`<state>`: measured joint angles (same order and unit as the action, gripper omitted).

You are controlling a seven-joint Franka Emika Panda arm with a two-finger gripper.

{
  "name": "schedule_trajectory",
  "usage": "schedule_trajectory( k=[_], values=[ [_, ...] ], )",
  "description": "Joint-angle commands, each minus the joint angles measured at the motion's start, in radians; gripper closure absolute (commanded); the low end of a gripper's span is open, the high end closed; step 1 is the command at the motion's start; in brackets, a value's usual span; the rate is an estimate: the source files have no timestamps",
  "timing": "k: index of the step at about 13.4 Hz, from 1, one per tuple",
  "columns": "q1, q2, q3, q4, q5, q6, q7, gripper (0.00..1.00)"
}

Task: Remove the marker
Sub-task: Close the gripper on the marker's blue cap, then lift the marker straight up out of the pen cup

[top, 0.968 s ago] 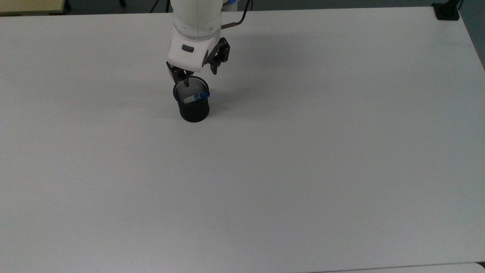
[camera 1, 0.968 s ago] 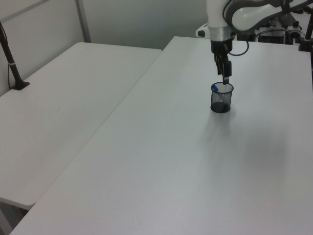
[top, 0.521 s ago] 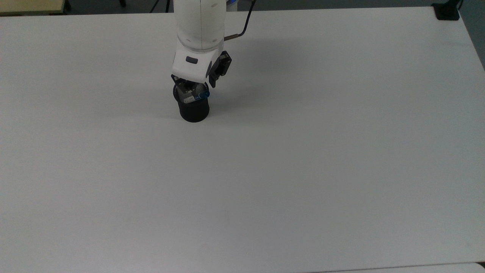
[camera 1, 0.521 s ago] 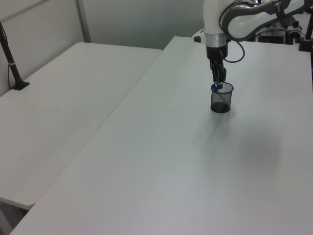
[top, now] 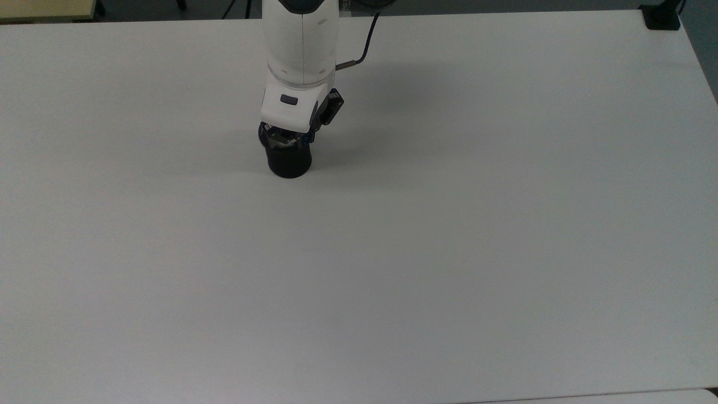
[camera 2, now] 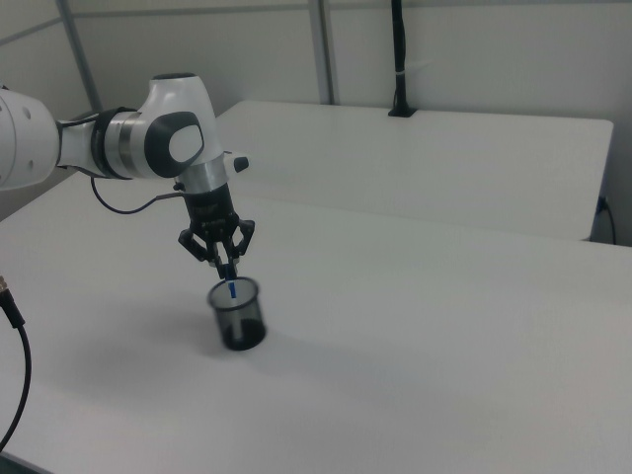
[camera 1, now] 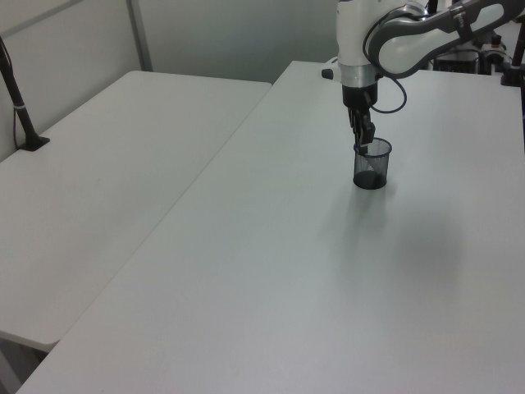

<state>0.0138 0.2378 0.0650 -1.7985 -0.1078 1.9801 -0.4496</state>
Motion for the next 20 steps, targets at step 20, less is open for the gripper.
schedule_trajectory(
  k=[20],
  values=[
    [0.001,-0.173,0.001,0.143,0.045,-0.256,0.081,0.97]
  ],
)
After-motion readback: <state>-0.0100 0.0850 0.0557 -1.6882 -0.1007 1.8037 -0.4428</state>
